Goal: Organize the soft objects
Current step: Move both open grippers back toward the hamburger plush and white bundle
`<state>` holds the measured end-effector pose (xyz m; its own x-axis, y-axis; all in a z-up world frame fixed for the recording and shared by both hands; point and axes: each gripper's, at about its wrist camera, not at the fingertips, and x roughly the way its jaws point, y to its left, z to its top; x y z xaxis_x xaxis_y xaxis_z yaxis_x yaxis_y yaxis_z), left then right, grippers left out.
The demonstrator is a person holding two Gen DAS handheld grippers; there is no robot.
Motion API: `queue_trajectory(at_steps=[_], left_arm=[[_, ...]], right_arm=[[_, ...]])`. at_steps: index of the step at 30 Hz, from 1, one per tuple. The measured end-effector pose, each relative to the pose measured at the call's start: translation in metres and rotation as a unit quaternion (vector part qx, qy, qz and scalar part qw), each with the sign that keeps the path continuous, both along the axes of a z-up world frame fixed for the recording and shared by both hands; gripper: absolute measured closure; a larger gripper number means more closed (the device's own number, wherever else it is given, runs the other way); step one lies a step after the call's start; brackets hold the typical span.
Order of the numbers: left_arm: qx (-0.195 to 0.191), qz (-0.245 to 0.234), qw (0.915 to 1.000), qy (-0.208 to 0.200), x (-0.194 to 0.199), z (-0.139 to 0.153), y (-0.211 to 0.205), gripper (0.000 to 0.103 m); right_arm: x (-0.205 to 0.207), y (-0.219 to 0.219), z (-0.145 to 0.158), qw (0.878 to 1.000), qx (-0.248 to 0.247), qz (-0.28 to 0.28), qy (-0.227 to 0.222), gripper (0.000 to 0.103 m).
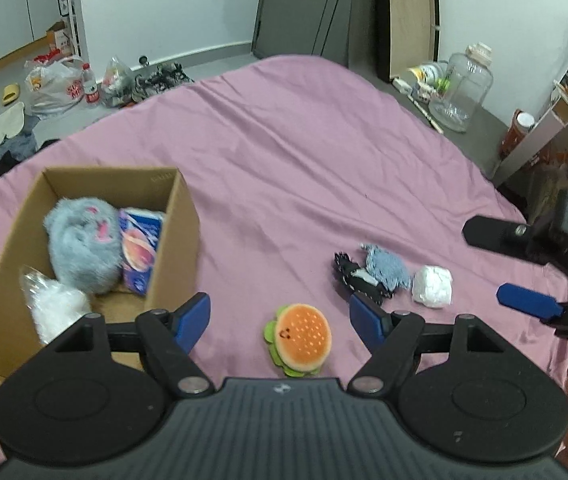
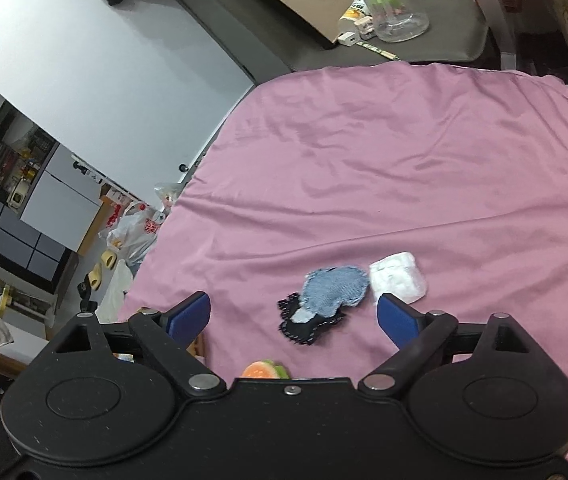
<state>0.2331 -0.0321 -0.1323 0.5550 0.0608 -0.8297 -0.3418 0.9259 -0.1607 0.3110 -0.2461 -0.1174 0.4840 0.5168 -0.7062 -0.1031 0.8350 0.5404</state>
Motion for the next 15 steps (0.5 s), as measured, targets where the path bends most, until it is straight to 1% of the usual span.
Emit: queue_trajectory(at_steps=[7, 15], left_arm=[[-0.003, 0.000, 0.9995, 0.032, 0.012, -0.031, -0.011, 0.028], [-0.009, 0.001, 0.9981, 0.061, 0.024, -0.063, -0.018, 0.028]], right_arm=[[0.012, -0.013, -0.018, 0.999, -0.016, -0.022, 0.016, 0.012], [0.025, -0.016, -0.040, 0.998, -0.034, -0.037, 0.042, 0.013]])
